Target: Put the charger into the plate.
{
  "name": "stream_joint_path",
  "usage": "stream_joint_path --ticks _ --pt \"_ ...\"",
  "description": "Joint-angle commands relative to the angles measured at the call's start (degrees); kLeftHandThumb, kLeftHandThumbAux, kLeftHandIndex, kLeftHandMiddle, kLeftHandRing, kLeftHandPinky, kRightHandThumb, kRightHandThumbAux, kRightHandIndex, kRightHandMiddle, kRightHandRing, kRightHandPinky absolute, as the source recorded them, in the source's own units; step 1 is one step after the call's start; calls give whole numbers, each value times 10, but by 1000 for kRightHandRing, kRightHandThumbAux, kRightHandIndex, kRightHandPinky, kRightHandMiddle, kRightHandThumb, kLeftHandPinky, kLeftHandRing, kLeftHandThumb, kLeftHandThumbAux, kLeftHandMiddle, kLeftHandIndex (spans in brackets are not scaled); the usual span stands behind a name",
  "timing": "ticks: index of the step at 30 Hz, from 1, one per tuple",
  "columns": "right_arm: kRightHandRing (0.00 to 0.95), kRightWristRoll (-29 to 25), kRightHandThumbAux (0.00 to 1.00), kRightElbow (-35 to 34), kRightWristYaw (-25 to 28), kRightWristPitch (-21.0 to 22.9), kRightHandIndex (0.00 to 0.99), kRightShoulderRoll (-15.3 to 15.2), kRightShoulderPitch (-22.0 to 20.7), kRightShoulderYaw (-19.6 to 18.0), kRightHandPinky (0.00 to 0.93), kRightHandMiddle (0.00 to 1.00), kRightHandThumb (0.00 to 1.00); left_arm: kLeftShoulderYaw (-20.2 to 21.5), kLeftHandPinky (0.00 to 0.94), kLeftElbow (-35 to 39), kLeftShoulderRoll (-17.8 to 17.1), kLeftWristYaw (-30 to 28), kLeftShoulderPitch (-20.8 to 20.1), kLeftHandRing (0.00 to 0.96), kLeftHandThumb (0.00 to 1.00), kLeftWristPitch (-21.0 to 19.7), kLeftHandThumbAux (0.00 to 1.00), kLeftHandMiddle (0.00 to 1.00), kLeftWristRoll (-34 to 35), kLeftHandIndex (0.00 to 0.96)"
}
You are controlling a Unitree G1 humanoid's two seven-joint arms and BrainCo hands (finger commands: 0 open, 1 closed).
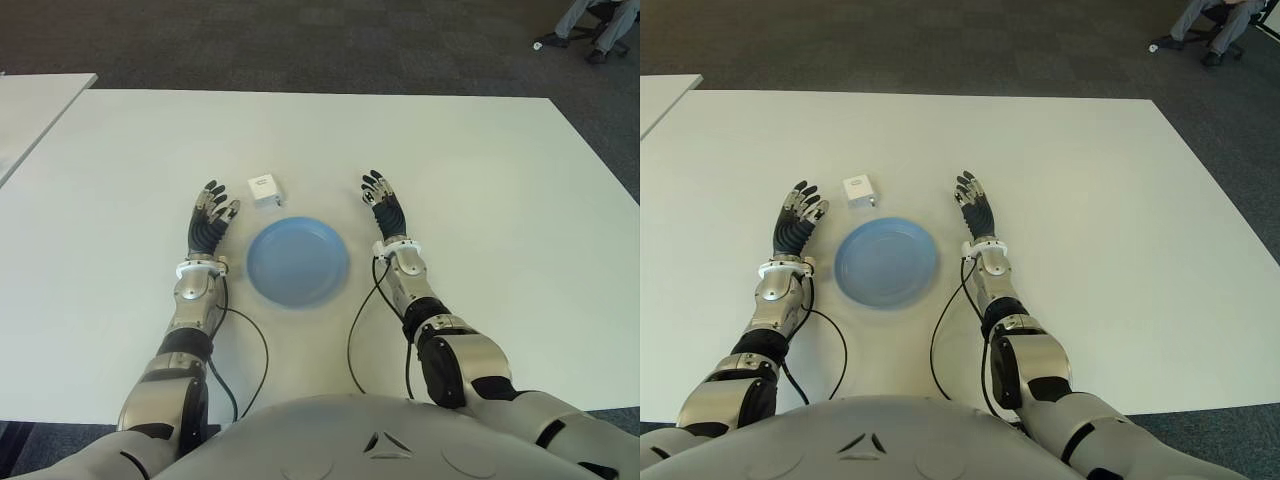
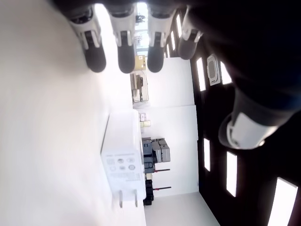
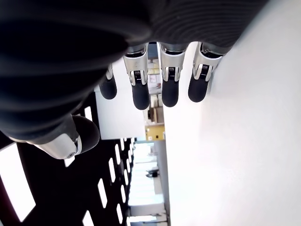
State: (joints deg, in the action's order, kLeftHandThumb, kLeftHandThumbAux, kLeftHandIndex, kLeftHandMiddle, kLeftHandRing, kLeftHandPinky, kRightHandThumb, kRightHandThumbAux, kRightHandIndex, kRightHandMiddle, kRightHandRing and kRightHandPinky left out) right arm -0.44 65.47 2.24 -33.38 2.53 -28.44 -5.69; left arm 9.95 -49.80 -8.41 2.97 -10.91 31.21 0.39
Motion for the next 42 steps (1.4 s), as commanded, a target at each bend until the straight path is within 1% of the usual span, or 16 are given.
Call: stream_joint_path --ticks 1,5,7,9,10,13,16,18,20,22,26,30,33,37,42 --pt "101 0 485 18 -4 21 75 5 14 -1 41 143 0 -6 170 -31 4 19 37 150 181 -35 616 148 -12 96" --pt "95 0 485 17 -4 21 72 6 13 0 39 135 0 -2 170 -27 -2 26 32 148 248 -43 626 146 -13 94" --pt "92 0 487 16 -4 24 69 6 13 0 38 132 0 5 171 3 -16 30 28 150 308 -57 624 147 -11 95" --pt "90 0 490 16 -4 26 66 7 13 0 35 131 0 9 167 25 -23 32 27 150 402 -68 595 147 -12 98" --pt "89 0 490 16 -4 26 66 7 13 1 34 130 0 9 166 59 -25 36 26 150 416 -86 591 147 -14 98" --pt "87 0 487 16 -1 25 65 7 13 1 26 131 0 8 162 134 -40 46 14 138 491 -134 504 133 -27 86" --pt "86 1 485 17 -2 26 65 9 12 2 26 131 0 6 158 165 -55 45 1 129 520 -167 458 123 -38 74" --pt "85 0 484 18 -2 27 63 11 12 2 24 131 0 1 148 168 -68 44 -14 116 532 -182 430 108 -48 59" --pt "86 -1 485 18 -1 28 62 12 11 1 23 132 0 -4 130 159 -82 40 -34 96 541 -194 400 85 -57 40" --pt "88 -3 485 20 1 29 62 14 11 -1 27 135 0 -12 110 139 -93 39 -52 74 541 -196 374 62 -68 24" --pt "97 -6 485 22 2 28 67 18 10 -3 44 145 0 -28 72 100 -111 42 -71 38 536 -183 327 25 -92 5" --pt "100 -6 486 22 -1 29 69 21 9 -4 48 150 0 -46 53 67 -129 49 -86 23 529 -169 302 10 -118 1" --pt "101 -8 486 23 -3 29 70 24 8 -5 48 151 0 -70 39 46 -149 54 -99 12 510 -166 276 3 -152 0" --pt "101 -8 487 23 -3 28 71 25 8 -5 45 152 0 -88 24 22 -159 57 -115 2 486 -164 244 0 -171 0" --pt "100 -11 489 24 3 27 70 25 8 -7 48 150 0 -137 15 -58 -166 78 -160 0 461 -157 219 0 -221 0"
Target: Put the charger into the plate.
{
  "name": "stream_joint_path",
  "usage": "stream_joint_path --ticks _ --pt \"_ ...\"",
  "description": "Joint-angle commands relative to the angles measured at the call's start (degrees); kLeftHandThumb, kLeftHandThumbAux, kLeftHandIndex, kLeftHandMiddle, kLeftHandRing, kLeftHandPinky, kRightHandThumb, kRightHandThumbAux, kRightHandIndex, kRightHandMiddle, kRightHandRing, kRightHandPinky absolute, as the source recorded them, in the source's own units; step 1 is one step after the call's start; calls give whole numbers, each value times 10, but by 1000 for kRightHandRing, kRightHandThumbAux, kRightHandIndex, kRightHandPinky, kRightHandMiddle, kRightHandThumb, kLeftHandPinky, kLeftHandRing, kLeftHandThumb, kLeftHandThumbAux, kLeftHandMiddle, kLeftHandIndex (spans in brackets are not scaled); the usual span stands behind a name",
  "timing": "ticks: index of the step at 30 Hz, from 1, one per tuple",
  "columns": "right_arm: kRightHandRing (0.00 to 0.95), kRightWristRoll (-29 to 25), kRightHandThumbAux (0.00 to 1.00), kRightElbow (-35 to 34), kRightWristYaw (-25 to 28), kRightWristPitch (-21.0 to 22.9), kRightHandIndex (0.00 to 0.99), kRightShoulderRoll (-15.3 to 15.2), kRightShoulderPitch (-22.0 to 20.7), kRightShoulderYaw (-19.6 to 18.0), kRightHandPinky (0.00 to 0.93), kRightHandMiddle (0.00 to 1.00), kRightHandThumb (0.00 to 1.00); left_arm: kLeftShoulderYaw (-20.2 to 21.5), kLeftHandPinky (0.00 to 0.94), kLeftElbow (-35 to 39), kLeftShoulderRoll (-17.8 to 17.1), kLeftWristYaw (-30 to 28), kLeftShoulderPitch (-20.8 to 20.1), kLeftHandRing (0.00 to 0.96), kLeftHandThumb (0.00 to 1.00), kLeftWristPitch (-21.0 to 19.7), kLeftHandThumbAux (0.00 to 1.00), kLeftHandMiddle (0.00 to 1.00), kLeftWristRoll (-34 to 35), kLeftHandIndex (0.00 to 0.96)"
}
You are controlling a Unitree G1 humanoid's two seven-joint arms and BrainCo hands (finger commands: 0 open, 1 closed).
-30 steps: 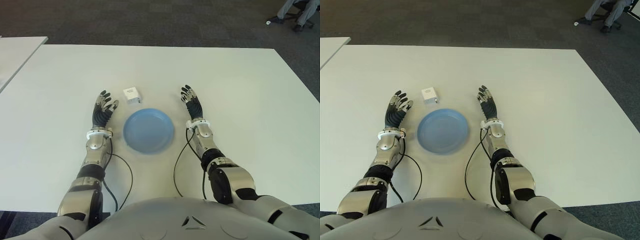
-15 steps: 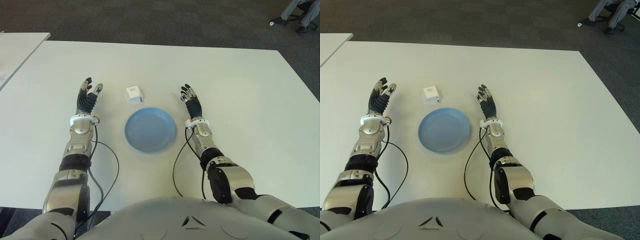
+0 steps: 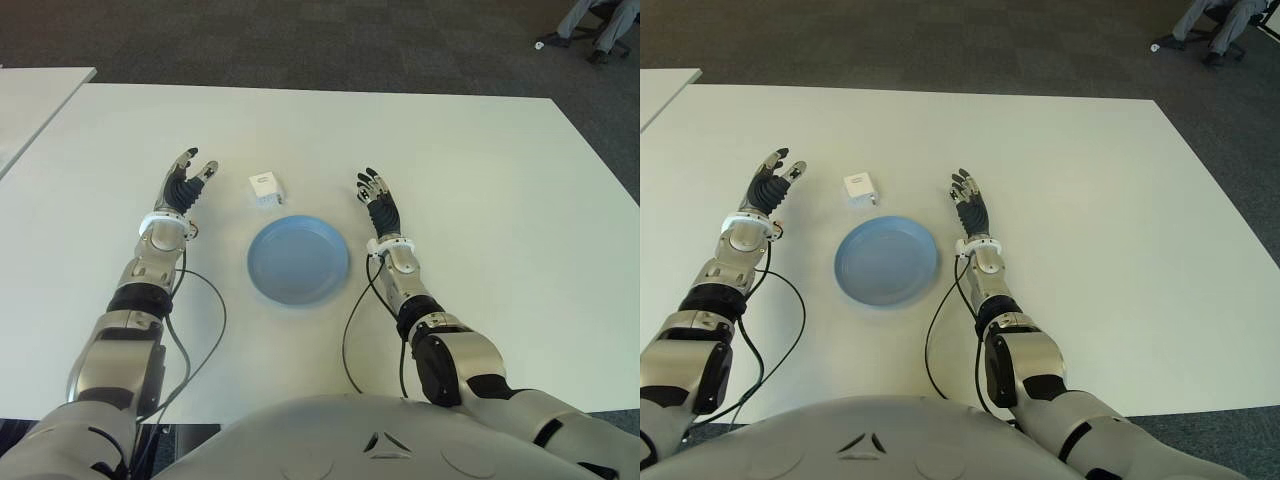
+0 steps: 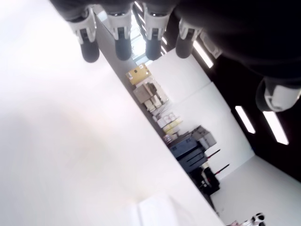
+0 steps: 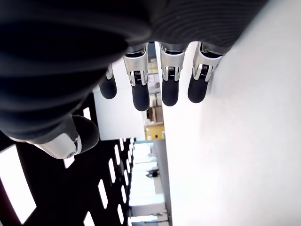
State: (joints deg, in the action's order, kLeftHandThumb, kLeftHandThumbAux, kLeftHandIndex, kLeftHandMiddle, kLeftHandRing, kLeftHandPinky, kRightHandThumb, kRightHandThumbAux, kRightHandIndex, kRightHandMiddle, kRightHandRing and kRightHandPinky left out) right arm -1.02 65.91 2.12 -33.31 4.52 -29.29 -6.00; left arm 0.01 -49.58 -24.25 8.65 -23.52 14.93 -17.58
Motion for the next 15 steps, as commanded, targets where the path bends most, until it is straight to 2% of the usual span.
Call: stream_joint_path --ticks 1,6,15 --pt "99 -5 490 20 5 25 69 6 17 -4 49 150 0 -49 19 -76 -7 28 -42 0 456 6 217 0 -52 0" --pt "101 -5 491 16 5 24 71 7 19 -4 44 151 0 -87 41 -123 -3 54 -67 4 429 10 206 0 -85 0" --pt "98 -3 487 11 4 24 69 9 23 -1 41 148 0 -158 75 -157 -11 72 -92 26 418 21 223 0 -140 0"
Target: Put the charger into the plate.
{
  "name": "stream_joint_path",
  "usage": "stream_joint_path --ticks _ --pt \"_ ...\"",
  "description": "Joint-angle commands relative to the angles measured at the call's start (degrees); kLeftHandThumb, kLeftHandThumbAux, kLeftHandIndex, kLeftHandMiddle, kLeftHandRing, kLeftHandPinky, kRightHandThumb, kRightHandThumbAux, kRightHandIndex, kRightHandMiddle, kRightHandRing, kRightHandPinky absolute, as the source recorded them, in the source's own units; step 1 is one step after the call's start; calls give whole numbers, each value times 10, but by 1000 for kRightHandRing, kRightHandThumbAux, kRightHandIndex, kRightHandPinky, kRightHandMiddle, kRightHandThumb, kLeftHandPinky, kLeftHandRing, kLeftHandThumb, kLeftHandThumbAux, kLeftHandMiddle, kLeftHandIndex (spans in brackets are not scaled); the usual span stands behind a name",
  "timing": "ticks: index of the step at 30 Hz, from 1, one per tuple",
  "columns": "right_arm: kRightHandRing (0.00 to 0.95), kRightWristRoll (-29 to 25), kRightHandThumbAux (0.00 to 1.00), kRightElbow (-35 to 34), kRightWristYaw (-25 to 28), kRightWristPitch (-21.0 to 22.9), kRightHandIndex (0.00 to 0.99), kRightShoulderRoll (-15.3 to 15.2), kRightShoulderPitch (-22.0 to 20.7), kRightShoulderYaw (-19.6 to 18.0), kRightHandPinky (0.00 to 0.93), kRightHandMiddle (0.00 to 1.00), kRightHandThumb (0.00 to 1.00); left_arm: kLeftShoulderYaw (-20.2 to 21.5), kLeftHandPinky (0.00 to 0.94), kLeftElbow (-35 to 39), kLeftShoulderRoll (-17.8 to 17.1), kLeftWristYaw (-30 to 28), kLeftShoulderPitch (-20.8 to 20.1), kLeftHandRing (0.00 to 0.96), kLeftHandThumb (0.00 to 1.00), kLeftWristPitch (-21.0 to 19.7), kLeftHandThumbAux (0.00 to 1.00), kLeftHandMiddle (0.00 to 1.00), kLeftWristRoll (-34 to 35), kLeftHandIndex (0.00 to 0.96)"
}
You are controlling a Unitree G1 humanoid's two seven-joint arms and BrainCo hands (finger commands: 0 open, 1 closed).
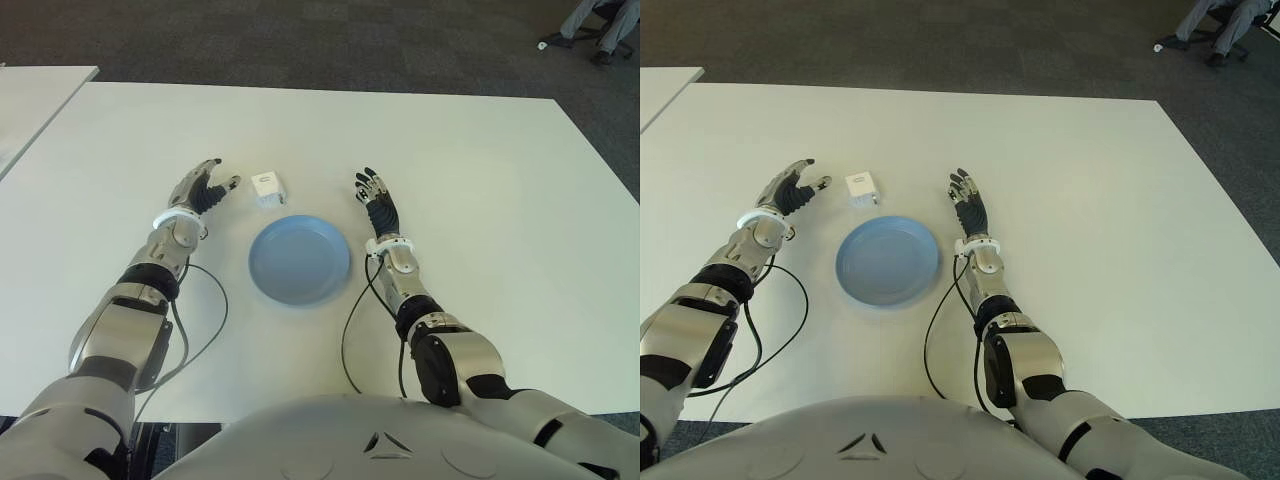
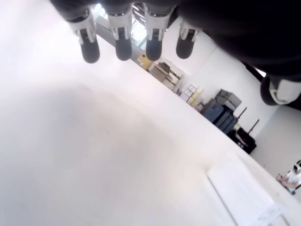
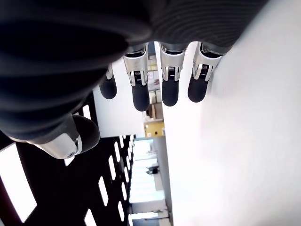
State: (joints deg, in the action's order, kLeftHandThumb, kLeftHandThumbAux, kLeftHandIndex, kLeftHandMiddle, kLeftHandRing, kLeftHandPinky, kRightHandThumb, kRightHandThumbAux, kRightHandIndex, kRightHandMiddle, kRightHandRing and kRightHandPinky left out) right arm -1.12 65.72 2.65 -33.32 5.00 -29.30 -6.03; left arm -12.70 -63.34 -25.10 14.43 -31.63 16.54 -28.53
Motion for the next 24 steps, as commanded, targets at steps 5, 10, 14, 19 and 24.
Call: stream_joint_path --ticks 5,10,14,19,24 --pt "93 -3 493 9 3 25 67 5 26 -1 47 140 0 -63 82 -33 -5 28 -21 24 413 7 236 0 -56 0" --pt "93 -4 497 3 6 25 63 7 29 -1 46 136 0 -97 85 -48 -8 53 -30 12 397 12 248 0 -88 0" --pt "96 -5 501 0 6 26 62 8 30 -1 60 138 0 -125 54 -61 -5 73 -40 2 389 5 249 0 -112 0" --pt "96 -5 500 -2 5 28 62 9 32 -1 55 138 0 -163 10 -73 6 93 -52 0 387 -9 239 0 -144 0" --pt "99 -7 499 -6 7 29 64 12 34 -1 66 141 0 -195 1 -79 7 108 -63 0 384 -11 219 0 -171 0"
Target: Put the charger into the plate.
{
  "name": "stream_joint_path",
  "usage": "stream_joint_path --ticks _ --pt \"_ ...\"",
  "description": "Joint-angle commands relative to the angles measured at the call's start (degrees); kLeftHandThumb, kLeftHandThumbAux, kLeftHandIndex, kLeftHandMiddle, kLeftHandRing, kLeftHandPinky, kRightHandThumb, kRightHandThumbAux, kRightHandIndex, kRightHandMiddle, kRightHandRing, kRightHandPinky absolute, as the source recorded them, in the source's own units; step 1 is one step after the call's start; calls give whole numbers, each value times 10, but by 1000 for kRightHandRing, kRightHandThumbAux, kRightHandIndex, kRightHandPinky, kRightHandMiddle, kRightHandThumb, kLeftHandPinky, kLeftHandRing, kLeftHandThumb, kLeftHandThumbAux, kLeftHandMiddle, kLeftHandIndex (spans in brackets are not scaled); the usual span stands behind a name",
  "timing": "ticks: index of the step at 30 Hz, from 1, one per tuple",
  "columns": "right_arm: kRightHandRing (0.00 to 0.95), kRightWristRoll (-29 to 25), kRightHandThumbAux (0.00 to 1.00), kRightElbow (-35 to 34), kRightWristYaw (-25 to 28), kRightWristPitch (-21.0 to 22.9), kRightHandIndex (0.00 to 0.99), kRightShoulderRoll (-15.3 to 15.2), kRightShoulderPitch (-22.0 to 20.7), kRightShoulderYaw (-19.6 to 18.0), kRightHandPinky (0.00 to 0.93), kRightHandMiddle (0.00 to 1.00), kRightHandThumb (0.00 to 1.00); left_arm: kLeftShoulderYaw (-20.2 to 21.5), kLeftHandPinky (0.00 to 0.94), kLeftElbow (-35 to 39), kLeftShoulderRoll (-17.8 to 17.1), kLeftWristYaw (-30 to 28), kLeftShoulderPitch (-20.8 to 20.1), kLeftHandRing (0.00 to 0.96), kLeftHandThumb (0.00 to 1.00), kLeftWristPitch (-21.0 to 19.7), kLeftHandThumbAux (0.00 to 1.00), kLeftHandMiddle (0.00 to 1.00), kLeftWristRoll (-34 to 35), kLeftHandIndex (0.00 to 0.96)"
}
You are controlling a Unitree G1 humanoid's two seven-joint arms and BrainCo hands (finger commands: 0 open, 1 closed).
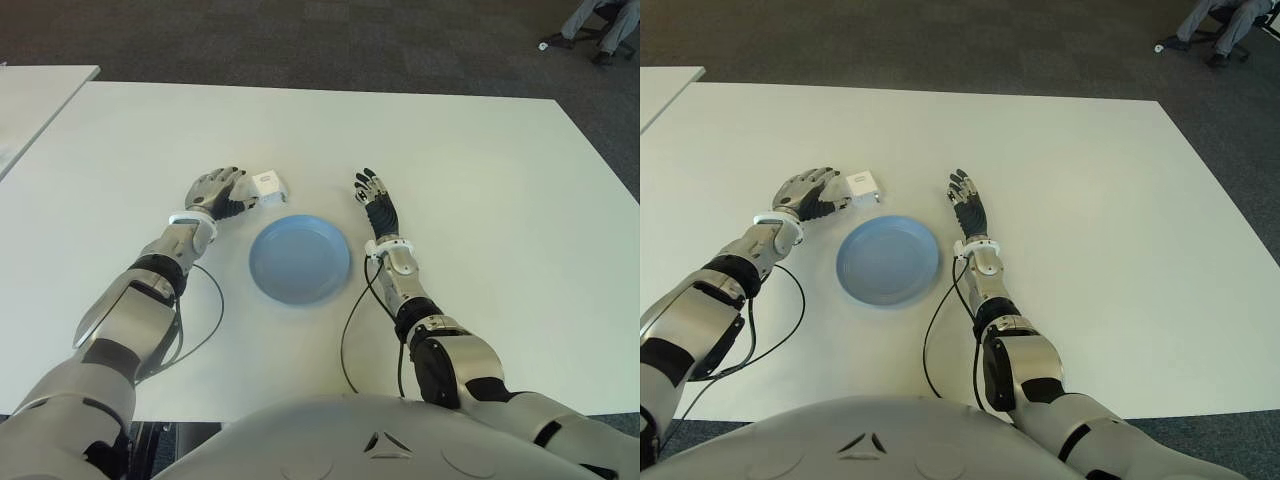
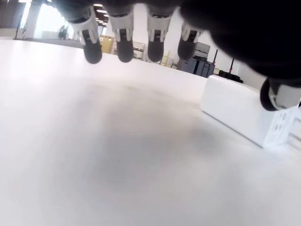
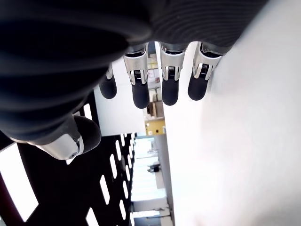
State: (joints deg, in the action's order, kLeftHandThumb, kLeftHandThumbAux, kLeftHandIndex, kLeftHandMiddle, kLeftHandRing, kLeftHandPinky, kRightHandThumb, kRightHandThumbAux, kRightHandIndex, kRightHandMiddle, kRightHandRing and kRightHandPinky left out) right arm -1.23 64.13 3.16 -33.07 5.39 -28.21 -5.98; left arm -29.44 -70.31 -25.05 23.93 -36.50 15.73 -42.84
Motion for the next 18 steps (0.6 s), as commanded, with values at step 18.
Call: stream_joint_path --ticks 18 --pt "99 -7 504 -4 2 32 62 16 31 3 59 141 0 -81 0 -26 23 6 -42 0 352 -7 173 0 -56 0"
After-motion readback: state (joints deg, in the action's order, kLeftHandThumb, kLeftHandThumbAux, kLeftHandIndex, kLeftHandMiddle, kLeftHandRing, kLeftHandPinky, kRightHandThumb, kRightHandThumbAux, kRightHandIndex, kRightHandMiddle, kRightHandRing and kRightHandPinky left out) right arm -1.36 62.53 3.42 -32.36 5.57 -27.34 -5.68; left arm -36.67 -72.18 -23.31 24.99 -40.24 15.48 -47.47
